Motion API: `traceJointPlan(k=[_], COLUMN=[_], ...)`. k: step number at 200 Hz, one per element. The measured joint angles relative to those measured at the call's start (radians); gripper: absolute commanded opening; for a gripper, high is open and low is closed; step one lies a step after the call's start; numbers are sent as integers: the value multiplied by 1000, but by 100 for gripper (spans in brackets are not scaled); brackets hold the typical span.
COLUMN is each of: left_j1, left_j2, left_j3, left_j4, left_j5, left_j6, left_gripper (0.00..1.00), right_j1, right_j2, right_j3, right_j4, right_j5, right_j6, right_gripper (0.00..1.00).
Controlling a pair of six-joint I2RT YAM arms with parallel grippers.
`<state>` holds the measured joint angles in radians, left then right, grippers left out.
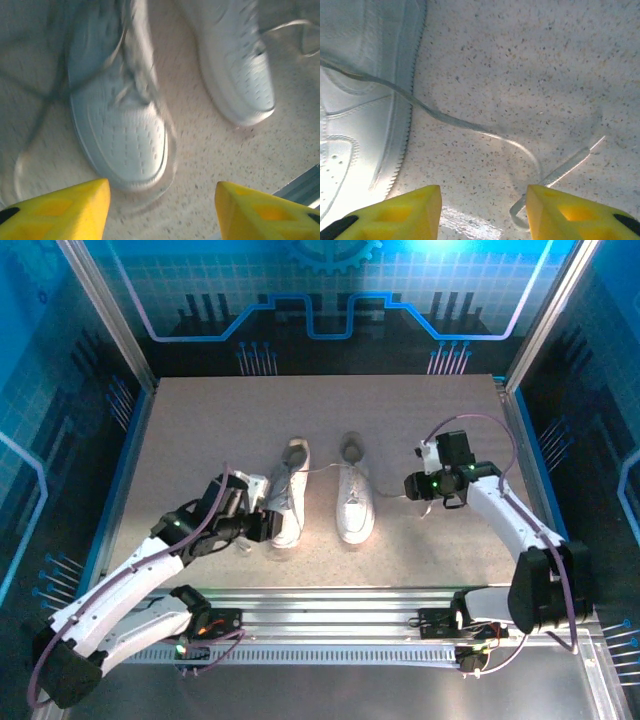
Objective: Tie the shoes
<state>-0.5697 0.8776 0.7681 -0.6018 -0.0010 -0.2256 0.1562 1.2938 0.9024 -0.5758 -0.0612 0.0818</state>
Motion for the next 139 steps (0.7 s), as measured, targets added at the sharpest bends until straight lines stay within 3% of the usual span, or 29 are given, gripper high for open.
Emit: traceJointPlan(k=[30,93,139], left_j1=[0,0,3], left_j2=[122,801,964], left_j3=[116,518,589], left_j4=[104,181,154], left_j5=[-3,-9,-67], left_j6=[248,651,820], left_gripper=[58,61,63], right_j1=[1,31,34], right_j2=[-61,-103,-104], right_j3=[0,-91,-131], right_j4=[2,38,43], right_j5=[-10,-43,-49], right_j6=[4,50,72], right_gripper=[50,50,50])
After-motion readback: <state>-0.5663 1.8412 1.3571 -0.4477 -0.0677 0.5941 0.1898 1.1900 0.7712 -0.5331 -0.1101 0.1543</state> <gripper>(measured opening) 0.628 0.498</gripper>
